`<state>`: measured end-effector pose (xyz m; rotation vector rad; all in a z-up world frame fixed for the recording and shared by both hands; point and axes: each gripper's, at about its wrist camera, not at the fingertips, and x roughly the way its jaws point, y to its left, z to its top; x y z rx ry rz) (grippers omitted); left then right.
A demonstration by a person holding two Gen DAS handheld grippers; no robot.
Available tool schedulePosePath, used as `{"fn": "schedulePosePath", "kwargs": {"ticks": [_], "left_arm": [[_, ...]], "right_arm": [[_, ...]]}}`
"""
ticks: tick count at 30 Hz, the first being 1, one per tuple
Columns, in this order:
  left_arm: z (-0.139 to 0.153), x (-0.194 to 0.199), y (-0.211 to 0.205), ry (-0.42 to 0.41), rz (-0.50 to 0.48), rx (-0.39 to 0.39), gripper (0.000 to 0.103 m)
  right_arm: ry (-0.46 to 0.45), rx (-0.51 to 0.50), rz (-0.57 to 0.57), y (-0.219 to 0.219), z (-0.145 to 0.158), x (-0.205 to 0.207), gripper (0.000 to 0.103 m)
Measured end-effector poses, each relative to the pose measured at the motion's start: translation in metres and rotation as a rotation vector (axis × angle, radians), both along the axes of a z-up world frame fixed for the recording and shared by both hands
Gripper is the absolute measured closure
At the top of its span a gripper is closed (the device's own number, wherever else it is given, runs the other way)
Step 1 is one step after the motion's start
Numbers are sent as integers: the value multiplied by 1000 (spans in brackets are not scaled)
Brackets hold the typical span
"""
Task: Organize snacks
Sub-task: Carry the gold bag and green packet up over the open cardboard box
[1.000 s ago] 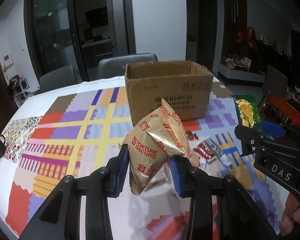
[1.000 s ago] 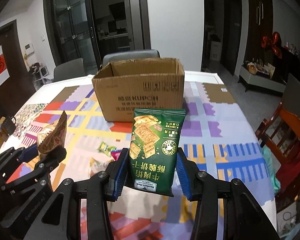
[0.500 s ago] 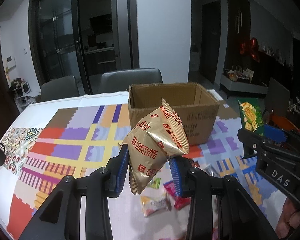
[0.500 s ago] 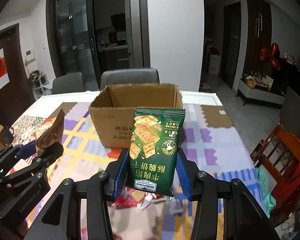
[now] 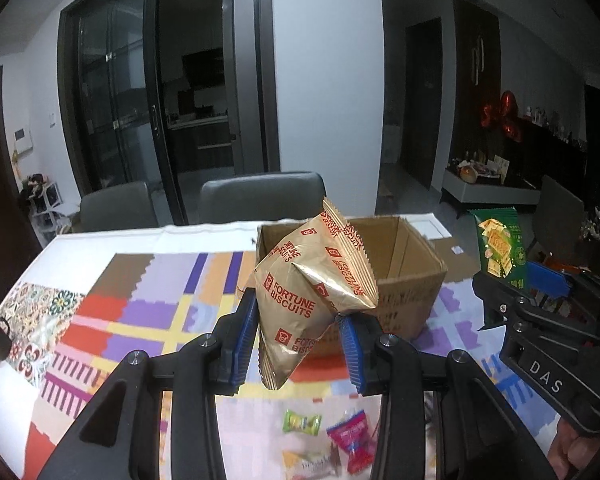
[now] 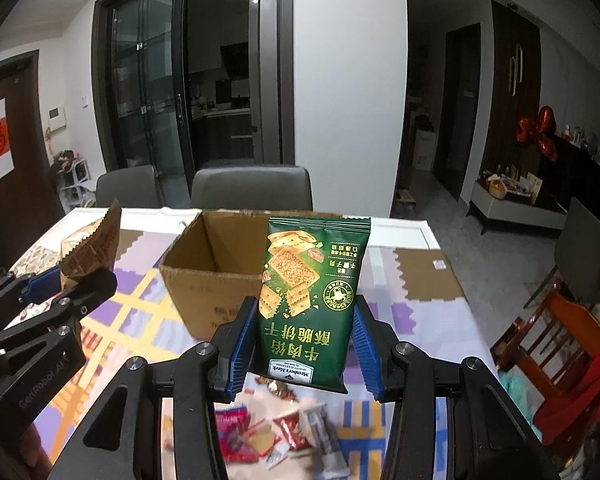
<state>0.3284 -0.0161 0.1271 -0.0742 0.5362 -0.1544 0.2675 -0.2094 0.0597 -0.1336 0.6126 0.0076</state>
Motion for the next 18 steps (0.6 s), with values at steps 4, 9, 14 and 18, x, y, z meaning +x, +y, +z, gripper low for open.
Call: {"fn": "schedulePosePath", "kwargs": {"ticks": [4,9,14,18], "left_arm": [[24,26,-2,-15,-4,3,64],[44,50,0,-25,-4,-2,64],[56,77,-1,-24,1,9,64],[50,81,-2,-29,8,27,64]], "right_arm": [[-20,-1,0,1,8,9,56],[-35,-4,1,4,16,23,56],[-46,-18,1,9,16,36,56],[-46,-22,10,12,18,50,56]]}}
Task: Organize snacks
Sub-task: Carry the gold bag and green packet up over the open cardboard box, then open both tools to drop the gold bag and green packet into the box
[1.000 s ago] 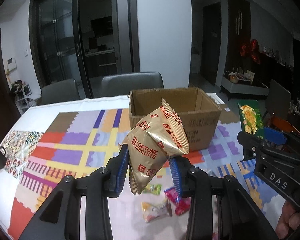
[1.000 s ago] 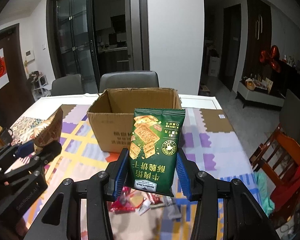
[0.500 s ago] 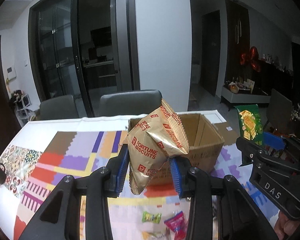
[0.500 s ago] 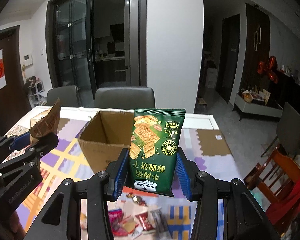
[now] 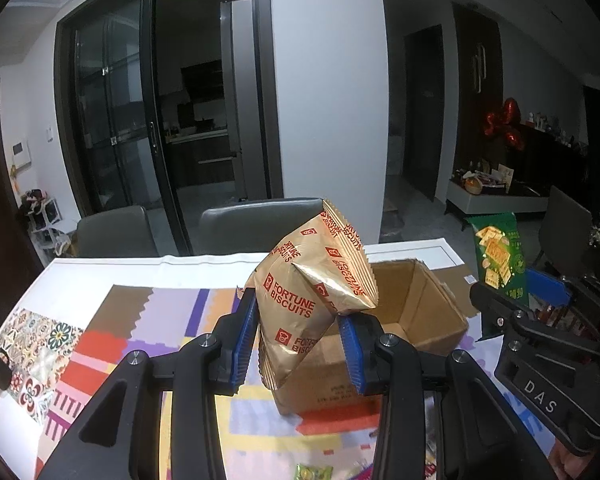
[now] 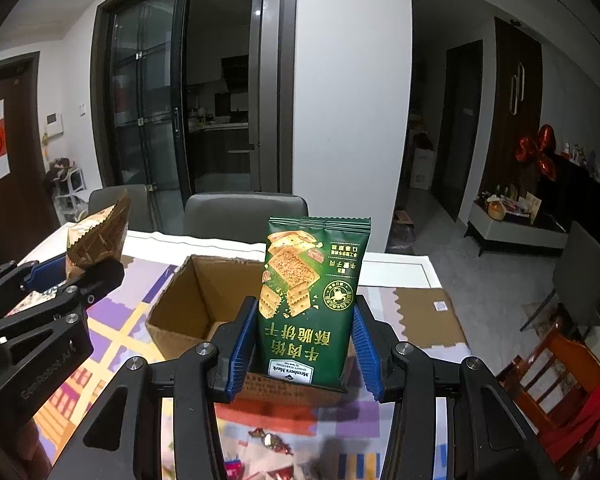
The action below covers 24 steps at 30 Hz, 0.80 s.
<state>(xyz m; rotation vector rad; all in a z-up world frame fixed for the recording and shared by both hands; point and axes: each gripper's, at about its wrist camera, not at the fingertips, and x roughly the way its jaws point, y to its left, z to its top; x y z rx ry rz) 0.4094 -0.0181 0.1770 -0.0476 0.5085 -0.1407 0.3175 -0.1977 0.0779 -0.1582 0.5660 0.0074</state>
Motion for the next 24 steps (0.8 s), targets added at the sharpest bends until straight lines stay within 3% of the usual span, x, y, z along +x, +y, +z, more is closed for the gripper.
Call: {"fn": "schedulePosePath", "kwargs": {"ticks": [9,24], "left_arm": [[-12,22,-2,16,12,0,64],[-80,21,-8,92,12,-10,63]], "right_arm": [[3,-12,-8,1,-2,31,56],[59,-27,-22,-3,-27,75,56]]}}
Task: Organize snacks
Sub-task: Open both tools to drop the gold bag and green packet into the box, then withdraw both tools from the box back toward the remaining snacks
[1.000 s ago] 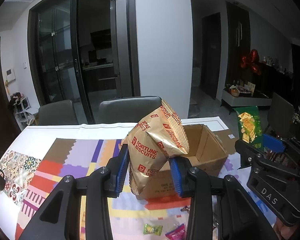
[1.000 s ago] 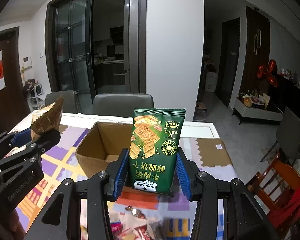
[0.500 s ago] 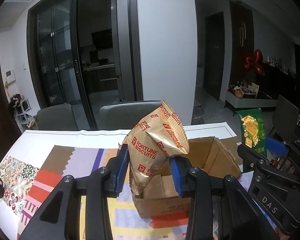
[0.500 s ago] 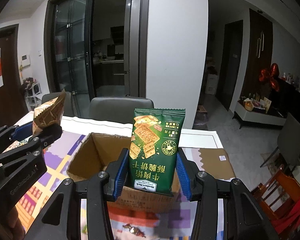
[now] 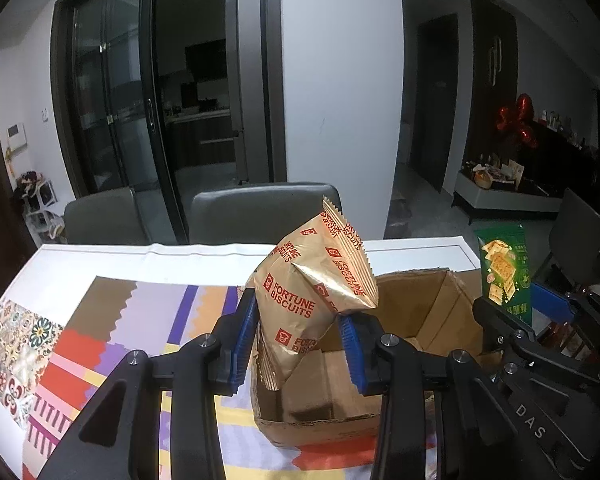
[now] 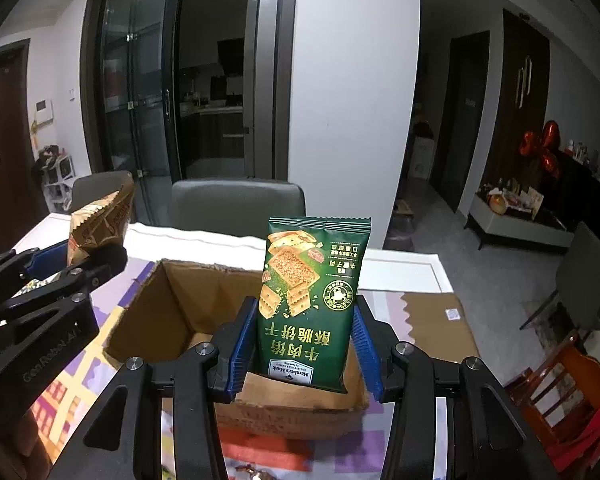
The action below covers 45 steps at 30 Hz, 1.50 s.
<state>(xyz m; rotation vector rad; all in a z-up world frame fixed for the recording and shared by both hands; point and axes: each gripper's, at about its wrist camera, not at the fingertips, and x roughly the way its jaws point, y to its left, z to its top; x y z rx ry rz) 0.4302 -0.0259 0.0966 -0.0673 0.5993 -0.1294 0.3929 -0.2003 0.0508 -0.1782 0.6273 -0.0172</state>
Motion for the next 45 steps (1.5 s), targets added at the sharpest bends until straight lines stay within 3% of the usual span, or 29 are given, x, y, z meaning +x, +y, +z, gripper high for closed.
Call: {"fn": "schedulePosePath", "kwargs": {"ticks": [3,7,10,11,13,15,21,45], "left_arm": [[-6,1,-1,13,-2,12,60],[-12,-5,-2,2,17,34,43],[-19,-9,-1,3,23,36,38],[-19,-9,0,3,29,39,38],[-22,-11,1,6,36,41,35],[-22,-12,3,6,44,38,31],[-28,-22,4,-18,70,61,16],[-32,-85,6,-46,82,57,15]], "right_arm": [[13,-5,0,0,-4,6,56],[19,-15,5,0,-6,11,56],[15,-29,11,3,-6,11,54],[15,-32,13,3,-5,11,52],[5,-35,6,3,-4,11,33],[-10,-37,-5,3,-2,9,23],[-25,-43,-19,3,3,4,20],[-85,-39,-49,-10,28,-55,20]]}}
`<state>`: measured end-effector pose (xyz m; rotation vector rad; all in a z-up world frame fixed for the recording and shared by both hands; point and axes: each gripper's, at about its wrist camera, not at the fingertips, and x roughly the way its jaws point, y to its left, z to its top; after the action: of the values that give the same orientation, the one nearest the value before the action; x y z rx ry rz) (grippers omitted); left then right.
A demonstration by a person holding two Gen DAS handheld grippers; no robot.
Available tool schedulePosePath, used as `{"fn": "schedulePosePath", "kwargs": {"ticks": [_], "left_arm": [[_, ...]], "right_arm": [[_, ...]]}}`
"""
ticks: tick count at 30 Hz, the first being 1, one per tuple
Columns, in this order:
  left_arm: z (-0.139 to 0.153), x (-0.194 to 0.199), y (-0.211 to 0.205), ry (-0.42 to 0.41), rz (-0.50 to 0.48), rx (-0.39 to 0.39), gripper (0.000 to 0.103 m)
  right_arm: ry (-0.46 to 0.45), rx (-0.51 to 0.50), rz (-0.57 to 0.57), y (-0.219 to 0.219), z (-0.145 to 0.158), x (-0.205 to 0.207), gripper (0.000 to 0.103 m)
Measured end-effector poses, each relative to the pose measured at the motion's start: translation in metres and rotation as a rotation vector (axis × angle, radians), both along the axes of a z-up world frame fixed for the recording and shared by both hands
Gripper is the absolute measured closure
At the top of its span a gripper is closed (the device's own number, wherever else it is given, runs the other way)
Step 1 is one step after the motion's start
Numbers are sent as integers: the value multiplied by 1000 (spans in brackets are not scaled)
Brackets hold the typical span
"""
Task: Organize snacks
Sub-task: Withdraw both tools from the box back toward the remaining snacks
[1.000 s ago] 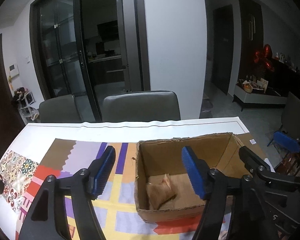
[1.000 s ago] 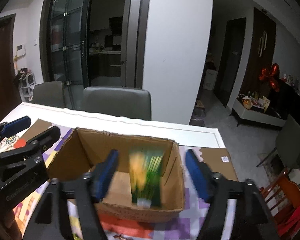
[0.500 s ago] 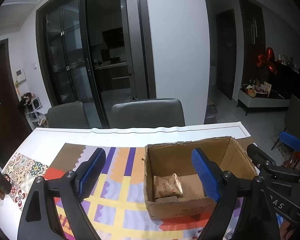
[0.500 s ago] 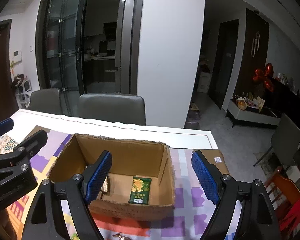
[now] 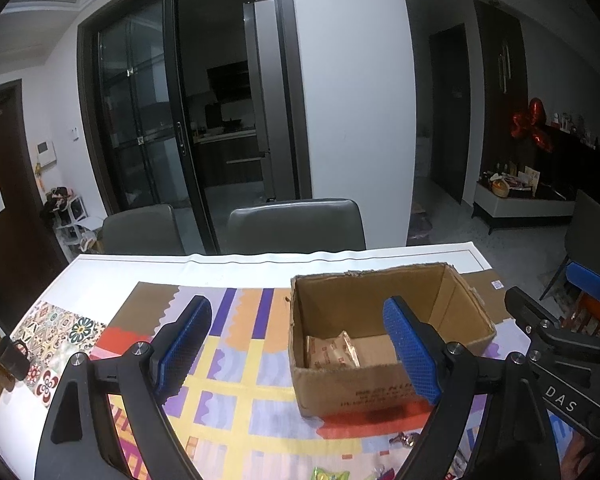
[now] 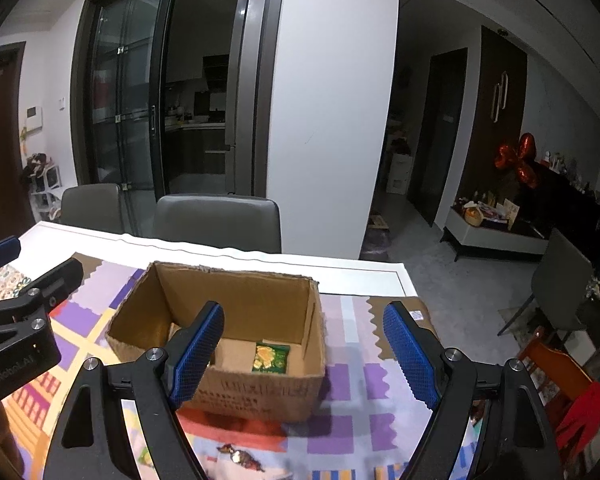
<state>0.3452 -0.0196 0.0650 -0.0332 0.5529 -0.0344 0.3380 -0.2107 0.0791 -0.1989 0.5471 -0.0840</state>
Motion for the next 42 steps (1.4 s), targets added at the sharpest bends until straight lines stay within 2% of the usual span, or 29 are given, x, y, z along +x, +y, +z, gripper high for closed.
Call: {"fn": "schedulePosePath", "kwargs": {"ticks": [28,42], "left_arm": [[-26,-78,-4,18,20,-10,15],[-57,-102,-7,66,11,-21,15]], "right_arm": [[21,-12,17,-16,-22,-74,20],[62,-35,23,-18,-51,-103,21]]}}
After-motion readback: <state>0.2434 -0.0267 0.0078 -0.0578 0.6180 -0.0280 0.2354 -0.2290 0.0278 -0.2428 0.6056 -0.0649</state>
